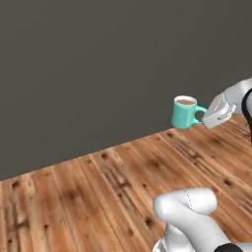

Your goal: Pick the cup of tea, navigate to the dining table, and place it on the saucer.

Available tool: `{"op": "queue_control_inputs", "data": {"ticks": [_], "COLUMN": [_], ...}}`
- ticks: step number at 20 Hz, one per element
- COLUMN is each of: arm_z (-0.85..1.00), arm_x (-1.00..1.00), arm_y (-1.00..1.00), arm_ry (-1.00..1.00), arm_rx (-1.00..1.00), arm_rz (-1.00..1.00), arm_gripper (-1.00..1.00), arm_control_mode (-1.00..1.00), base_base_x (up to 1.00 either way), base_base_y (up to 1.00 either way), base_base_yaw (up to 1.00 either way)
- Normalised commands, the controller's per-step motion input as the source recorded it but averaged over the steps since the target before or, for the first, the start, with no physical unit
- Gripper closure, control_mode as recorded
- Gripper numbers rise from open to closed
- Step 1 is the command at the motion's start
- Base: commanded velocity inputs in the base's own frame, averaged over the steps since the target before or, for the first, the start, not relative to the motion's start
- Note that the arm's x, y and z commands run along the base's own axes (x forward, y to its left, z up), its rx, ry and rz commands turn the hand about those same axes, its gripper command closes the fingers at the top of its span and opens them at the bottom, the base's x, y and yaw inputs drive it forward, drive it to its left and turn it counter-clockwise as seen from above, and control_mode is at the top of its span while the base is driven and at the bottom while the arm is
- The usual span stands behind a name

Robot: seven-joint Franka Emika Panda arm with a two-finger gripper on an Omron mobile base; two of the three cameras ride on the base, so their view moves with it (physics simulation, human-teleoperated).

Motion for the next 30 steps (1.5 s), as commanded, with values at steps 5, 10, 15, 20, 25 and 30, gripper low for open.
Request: {"op": "queue_control_inputs", "data": {"ticks": [5,10,15,20,25,30], "arm_z": [0.00,0.00,0.00,0.00,0.00,0.00], "arm_x": [0.00,0.00,0.00,0.00,0.00,0.00], "arm_y": [0.00,0.00,0.00,0.00,0.00,0.00], "arm_ry": [0.00,0.00,0.00,0.00,0.00,0.00], "arm_rx": [0.00,0.00,0.00,0.00,0.00,0.00], "arm_rz": [0.00,0.00,0.00,0.00,0.00,0.00], "arm_gripper": [1.00,1.00,1.00,1.00,1.00,1.00], "arm_control_mode": [1.00,1.00,1.00,1.00,1.00,1.00], "base_base_x": [0.00,0.00,0.03,0.62,1.00,1.00], "base_base_y": [0.03,0.02,0.02,0.30,0.75,1.00], "base_base_yaw": [-1.00,-1.00,-0.95,-0.76,-0.43,-0.31]}}
